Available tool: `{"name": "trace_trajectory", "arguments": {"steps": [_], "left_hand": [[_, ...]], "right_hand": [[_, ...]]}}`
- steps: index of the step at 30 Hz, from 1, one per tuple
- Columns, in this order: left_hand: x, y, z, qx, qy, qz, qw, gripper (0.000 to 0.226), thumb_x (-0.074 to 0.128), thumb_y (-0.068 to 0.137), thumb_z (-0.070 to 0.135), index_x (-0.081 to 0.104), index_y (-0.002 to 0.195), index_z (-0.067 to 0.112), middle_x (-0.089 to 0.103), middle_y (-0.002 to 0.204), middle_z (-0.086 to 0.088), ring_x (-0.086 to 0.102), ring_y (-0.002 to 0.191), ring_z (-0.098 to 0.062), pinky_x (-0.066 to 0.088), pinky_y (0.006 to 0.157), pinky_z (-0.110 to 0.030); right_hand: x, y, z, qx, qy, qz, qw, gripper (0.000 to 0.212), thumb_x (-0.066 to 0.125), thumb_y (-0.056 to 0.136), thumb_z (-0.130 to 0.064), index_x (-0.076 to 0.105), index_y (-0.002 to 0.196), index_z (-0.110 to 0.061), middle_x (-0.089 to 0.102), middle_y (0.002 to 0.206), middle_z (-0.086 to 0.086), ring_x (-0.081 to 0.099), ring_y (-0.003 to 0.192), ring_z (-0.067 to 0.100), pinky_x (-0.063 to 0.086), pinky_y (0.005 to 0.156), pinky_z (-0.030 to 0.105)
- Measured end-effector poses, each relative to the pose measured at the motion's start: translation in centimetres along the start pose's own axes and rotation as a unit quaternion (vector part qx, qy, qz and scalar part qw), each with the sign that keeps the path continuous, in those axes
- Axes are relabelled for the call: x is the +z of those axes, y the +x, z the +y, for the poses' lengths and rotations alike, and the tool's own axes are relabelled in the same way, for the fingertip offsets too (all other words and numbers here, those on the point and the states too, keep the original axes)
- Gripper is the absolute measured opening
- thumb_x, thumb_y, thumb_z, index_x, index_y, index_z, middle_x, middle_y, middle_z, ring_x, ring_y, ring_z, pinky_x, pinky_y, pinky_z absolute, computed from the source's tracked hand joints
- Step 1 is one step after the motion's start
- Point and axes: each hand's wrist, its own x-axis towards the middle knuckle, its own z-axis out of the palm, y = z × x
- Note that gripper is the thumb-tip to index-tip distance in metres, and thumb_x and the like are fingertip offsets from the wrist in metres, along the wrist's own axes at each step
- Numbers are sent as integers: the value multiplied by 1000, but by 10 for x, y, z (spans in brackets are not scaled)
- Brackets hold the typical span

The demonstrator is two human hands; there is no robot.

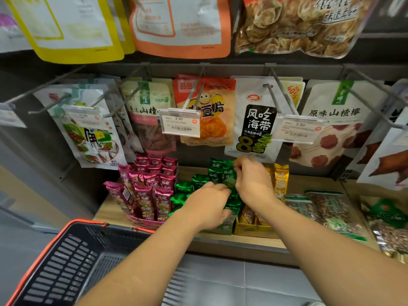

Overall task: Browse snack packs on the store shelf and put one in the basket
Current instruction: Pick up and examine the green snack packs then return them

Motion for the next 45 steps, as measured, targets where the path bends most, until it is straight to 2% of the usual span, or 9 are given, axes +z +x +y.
{"name": "trace_trajectory", "arguments": {"steps": [8, 12, 16, 21, 26, 29, 33, 38, 45], "left_hand": [[-4, -7, -16, 1, -77, 61, 995, 47, 56, 93, 33, 52, 138, 18, 54, 141, -1, 48, 130, -20, 39, 108, -33], [-14, -17, -22, -17, -94, 121, 988, 34, 58, 92, 29, 65, 125, 21, 66, 126, 1, 59, 119, -17, 43, 100, -27], [-40, -27, -10, -72, -198, 154, 965, 23, 59, 92, 17, 74, 101, 31, 73, 104, 9, 67, 97, -12, 48, 89, -23], [-78, -51, 35, 0, -567, 110, 816, 29, 49, 96, 38, 75, 87, 29, 73, 85, 5, 68, 77, -7, 54, 65, -22], [-83, -65, 53, -11, -434, 182, 882, 24, 67, 78, 55, 76, 82, 33, 67, 68, 16, 64, 66, -1, 59, 69, -41], [-79, -62, 56, -52, -506, 234, 829, 13, 75, 81, 30, 76, 71, 22, 63, 58, 9, 60, 57, -7, 60, 64, -43], [-78, -62, 58, -34, -632, 227, 740, 14, 73, 77, 30, 78, 74, 18, 73, 74, -3, 69, 71, -12, 55, 63, -25], [-80, -61, 50, -74, -574, 268, 770, 14, 72, 74, 39, 79, 76, 28, 72, 67, 7, 60, 59, 0, 45, 54, -13], [-83, -61, 38, -79, -567, 250, 781, 30, 70, 83, 5, 78, 67, 28, 70, 62, 3, 62, 55, -5, 49, 53, -15]], "right_hand": [[-66, -47, -20, -283, -7, 135, 950, 28, 64, 69, 19, 62, 92, 3, 60, 94, 20, 56, 57, 38, 45, 37, 41], [-103, -70, -15, -360, 28, 227, 905, 30, 59, 75, 17, 57, 98, -2, 63, 95, 20, 61, 71, 35, 52, 51, 41], [-130, -79, -5, -307, 153, 193, 919, 16, 53, 87, 8, 61, 95, -4, 60, 90, 6, 55, 83, 12, 47, 73, 19], [-116, -85, 0, -131, 307, -41, 942, 19, 58, 92, 1, 61, 86, -17, 57, 70, -9, 55, 61, 6, 44, 60, 21], [-109, -86, -3, -80, 356, -38, 930, 11, 66, 89, -4, 66, 88, -16, 63, 74, -7, 57, 67, 4, 48, 65, 20], [-107, -85, -5, 2, 469, -60, 881, 16, 68, 87, -6, 60, 96, -16, 61, 80, -1, 57, 74, 10, 50, 72, 28], [-98, -87, -7, 25, 501, -229, 834, 38, 60, 91, -32, 53, 127, -22, 68, 113, 2, 67, 99, 13, 55, 86, 28], [-86, -93, -14, 24, 538, -268, 799, 18, 53, 94, -30, 56, 106, -16, 66, 76, 1, 66, 67, 15, 58, 66, 34], [-88, -86, -12, -49, 374, -224, 899, 28, 56, 97, -34, 59, 120, -20, 68, 111, 4, 64, 104, 21, 49, 95, 47]]}}
